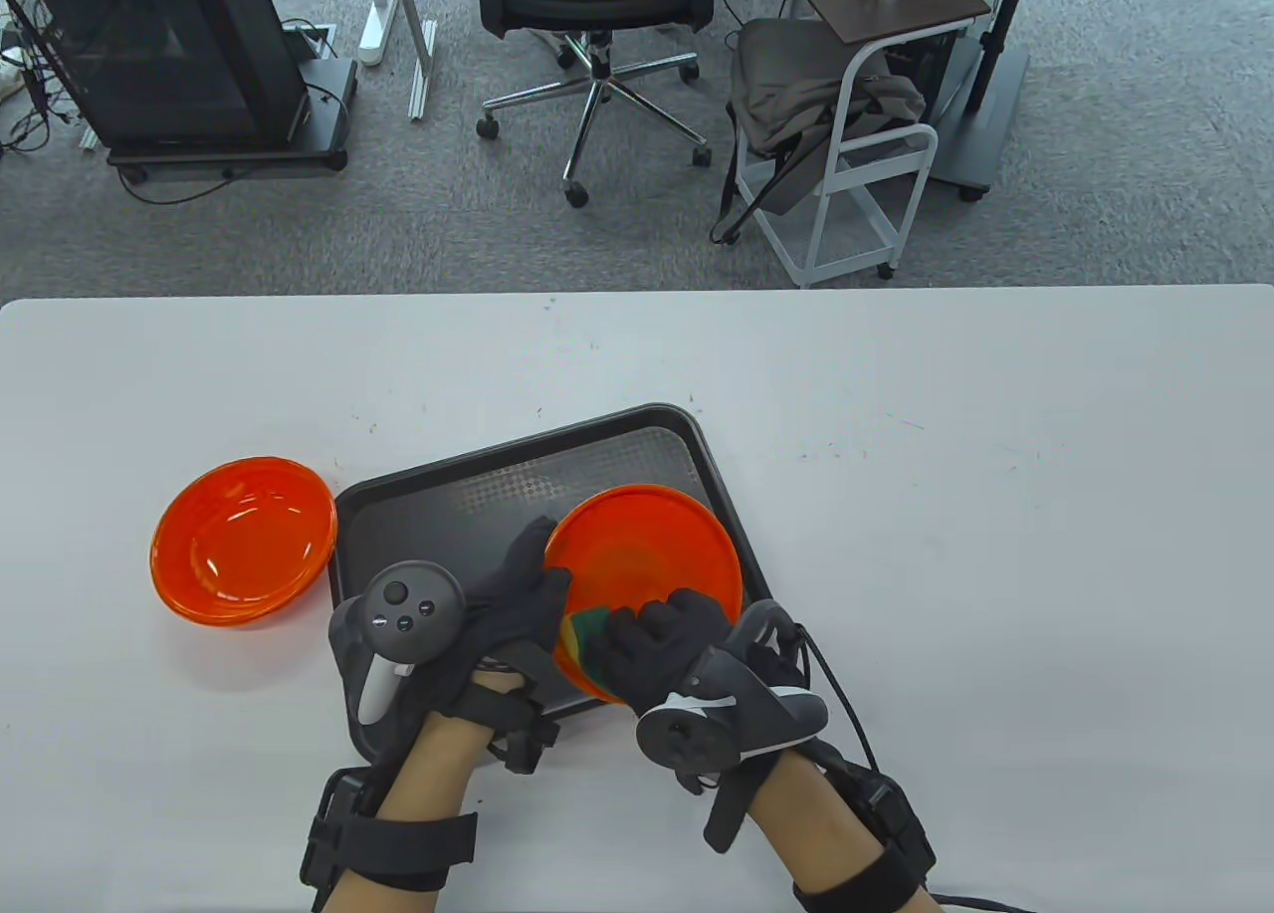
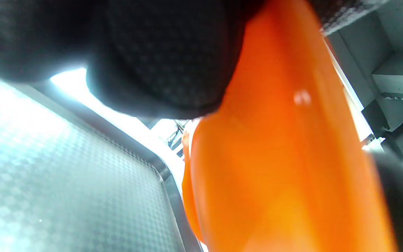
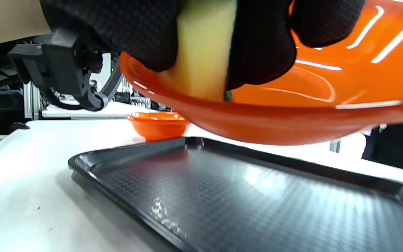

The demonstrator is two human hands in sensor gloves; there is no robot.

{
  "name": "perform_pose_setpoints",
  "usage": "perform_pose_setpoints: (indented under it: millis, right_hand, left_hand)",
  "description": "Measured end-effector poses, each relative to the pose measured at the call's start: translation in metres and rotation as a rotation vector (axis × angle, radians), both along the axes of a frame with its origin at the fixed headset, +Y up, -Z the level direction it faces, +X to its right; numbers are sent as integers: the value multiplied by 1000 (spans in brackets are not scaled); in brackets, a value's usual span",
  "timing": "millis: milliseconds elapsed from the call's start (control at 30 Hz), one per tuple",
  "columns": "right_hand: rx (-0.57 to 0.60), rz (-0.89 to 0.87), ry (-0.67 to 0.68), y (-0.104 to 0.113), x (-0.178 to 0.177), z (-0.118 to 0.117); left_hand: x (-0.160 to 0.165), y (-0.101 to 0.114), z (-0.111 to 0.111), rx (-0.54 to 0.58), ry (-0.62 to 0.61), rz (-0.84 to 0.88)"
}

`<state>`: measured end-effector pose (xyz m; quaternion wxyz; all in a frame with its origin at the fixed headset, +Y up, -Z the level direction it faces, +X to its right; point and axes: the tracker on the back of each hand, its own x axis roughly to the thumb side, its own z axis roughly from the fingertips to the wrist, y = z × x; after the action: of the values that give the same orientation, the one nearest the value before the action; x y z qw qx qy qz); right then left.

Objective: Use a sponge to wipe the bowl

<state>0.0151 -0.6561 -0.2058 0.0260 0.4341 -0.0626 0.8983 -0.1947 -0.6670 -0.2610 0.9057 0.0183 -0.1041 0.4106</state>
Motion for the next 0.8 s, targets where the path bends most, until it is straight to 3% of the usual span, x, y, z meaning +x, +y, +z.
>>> perform_pose_setpoints:
  millis: [133, 300, 400, 567, 800]
  right_hand:
    - [-37, 104, -148, 5, 4, 1]
    - [29, 322, -347, 4, 6, -2]
    - [88, 367, -406, 0, 6, -7]
    - [167, 327, -406, -1, 9, -12]
    - [258, 112, -261, 3, 10, -10]
  left_hand:
    - [-3, 2, 0, 17, 15, 7]
    - [1, 4, 1, 2, -9, -24]
    - [6, 3, 2, -26, -33, -43]
    - [13, 3, 4, -60, -76, -39]
    - [23, 0, 7, -76, -122, 17]
